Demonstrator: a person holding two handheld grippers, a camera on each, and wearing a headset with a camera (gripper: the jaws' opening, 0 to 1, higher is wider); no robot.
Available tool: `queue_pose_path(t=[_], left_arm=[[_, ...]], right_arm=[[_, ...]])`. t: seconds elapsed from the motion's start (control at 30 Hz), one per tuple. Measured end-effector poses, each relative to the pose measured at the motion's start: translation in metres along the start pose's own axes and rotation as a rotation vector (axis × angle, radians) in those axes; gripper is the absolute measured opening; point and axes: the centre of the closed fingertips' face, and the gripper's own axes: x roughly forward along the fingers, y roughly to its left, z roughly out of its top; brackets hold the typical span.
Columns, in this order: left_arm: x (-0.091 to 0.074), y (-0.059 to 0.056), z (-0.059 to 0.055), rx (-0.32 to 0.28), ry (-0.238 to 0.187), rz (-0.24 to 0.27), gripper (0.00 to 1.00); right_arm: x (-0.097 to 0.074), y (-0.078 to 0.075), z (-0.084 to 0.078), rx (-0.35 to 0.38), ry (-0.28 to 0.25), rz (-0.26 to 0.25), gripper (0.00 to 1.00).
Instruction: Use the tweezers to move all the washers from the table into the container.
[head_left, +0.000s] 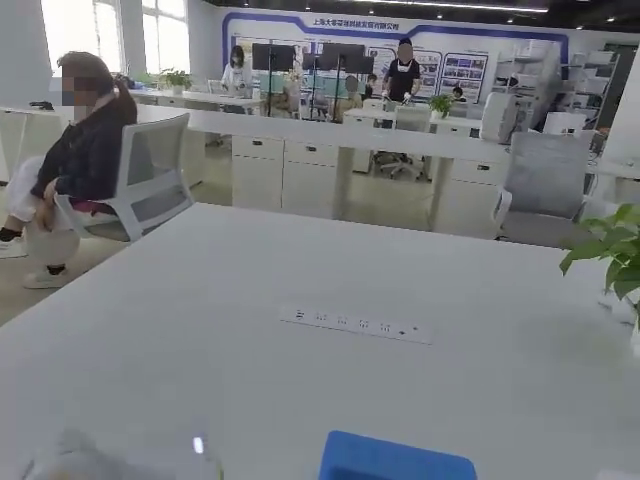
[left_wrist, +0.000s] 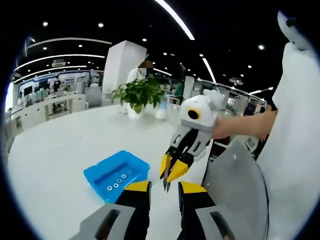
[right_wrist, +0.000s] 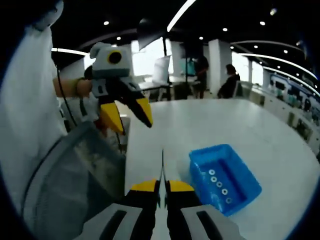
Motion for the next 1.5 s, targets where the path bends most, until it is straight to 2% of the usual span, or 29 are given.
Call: queue_pose_path(t=[0.07,0.17,0.27,0.4,0.5,0.57,0.63,0.67,0.73,0.77,0.83,0.97,1.03,1.2,1.37,1.47,1.5], left_arm=[[0.005,-0.008,0.000,0.075,0.047,-0.047,0.15],[0.012,-0.020,0.005,0.097,0.066,-0.119,0.11],[0.019,-0.028,0.004,0.125,0.107,-0.161,0.08],[0.029,-0.032,0.001,0.166,0.152,-0.178,0.08],[0.035,-0.033,0.001,0.164,0.159,-0.189,0.06],[0.039,-0.033,-0.006,0.173,0.187,-0.196,0.06],[0.042,-0.034,-0.010,0.168,0.196,-0.204,0.04],[0.043,-0.033,-0.011,0.166,0.197,-0.204,0.00],[0.045,-0.031,-0.016,0.178,0.217,-0.196,0.00],[0.045,-0.028,-0.022,0.195,0.248,-0.187,0.00],[0.046,-0.024,-0.027,0.217,0.267,-0.179,0.00],[0.048,-0.016,-0.036,0.226,0.301,-0.170,0.00],[0.050,-0.010,-0.046,0.229,0.342,-0.167,0.00],[0.056,-0.002,-0.062,0.245,0.400,-0.173,0.00],[0.054,0.005,-0.075,0.244,0.455,-0.179,0.00],[0.052,0.008,-0.080,0.232,0.468,-0.186,0.00],[0.050,0.010,-0.084,0.235,0.489,-0.187,0.00]], right_arm=[[0.001,0.009,-0.005,-0.036,0.039,0.036,0.04],[0.003,0.016,-0.009,-0.079,0.077,0.058,0.03],[0.004,0.021,-0.012,-0.113,0.101,0.077,0.03],[0.006,0.026,-0.017,-0.154,0.140,0.089,0.03],[0.007,0.029,-0.019,-0.192,0.169,0.094,0.03],[0.008,0.029,-0.020,-0.208,0.178,0.093,0.03],[0.009,0.029,-0.022,-0.214,0.189,0.092,0.03],[0.010,0.028,-0.022,-0.221,0.193,0.089,0.03],[0.012,0.025,-0.024,-0.230,0.199,0.077,0.03],[0.012,0.025,-0.024,-0.230,0.199,0.075,0.03],[0.013,0.023,-0.026,-0.226,0.209,0.068,0.03],[0.018,0.017,-0.033,-0.224,0.220,0.050,0.04],[0.022,0.013,-0.038,-0.220,0.235,0.035,0.04],[0.034,0.009,-0.050,-0.189,0.241,0.016,0.05],[0.037,0.007,-0.060,-0.118,0.225,-0.015,0.08],[0.032,0.006,-0.062,-0.015,0.181,-0.050,0.17],[0.029,0.006,-0.062,-0.001,0.168,-0.065,0.19]])
